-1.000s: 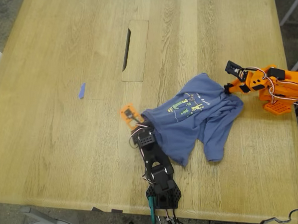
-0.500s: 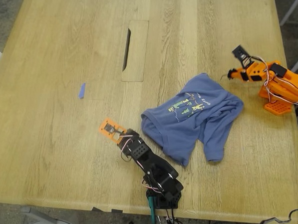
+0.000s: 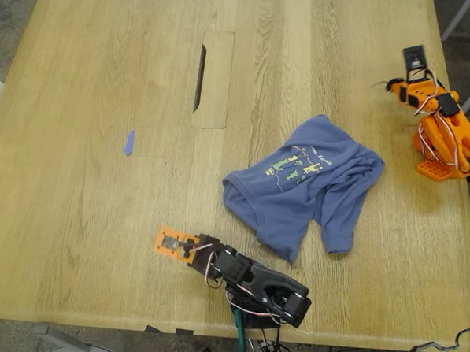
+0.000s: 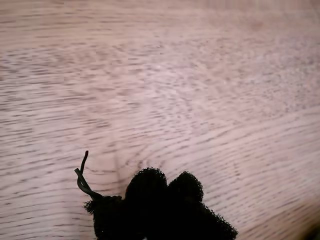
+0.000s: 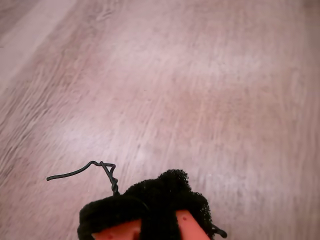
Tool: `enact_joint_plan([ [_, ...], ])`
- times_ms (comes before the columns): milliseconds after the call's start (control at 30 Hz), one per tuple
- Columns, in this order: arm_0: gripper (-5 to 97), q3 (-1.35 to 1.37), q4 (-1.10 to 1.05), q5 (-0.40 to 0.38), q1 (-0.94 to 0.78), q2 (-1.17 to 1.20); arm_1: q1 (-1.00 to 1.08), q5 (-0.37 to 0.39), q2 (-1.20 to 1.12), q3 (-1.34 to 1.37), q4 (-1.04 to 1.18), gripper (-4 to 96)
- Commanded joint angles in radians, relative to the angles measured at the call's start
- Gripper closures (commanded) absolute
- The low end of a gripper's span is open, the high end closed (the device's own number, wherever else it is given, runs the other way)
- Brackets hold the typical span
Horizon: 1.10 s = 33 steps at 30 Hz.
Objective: Fold a T-shirt
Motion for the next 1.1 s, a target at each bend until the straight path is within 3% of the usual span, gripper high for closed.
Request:
enact_joint_plan([
  [0, 92, -0.015, 0.044, 0.003, -0.069, 0.083, 0.086, -0.006, 0.012, 0.066, 0.025, 91.3],
  [333, 92, -0.018, 0.529, 0.101, -0.331, 0.436, 0.422, 0.003, 0.014, 0.067, 0.160, 91.3],
  [700, 92, -0.018, 0.597, 0.014, -0.411, 0.436, 0.707, 0.054, 0.014, 0.069, 0.314, 91.3],
  [833, 91, -0.018, 0.641, -0.081, -0.413, 0.436, 0.776, 0.069, 0.014, 0.069, 0.341, 91.3],
  [900, 91, -0.018, 0.641, -0.092, -0.428, 0.436, 0.813, 0.074, 0.014, 0.069, 0.348, 91.2],
  [1067, 92, -0.018, 0.641, -0.094, -0.440, 0.436, 0.917, -0.017, 0.014, 0.069, 0.436, 91.1],
])
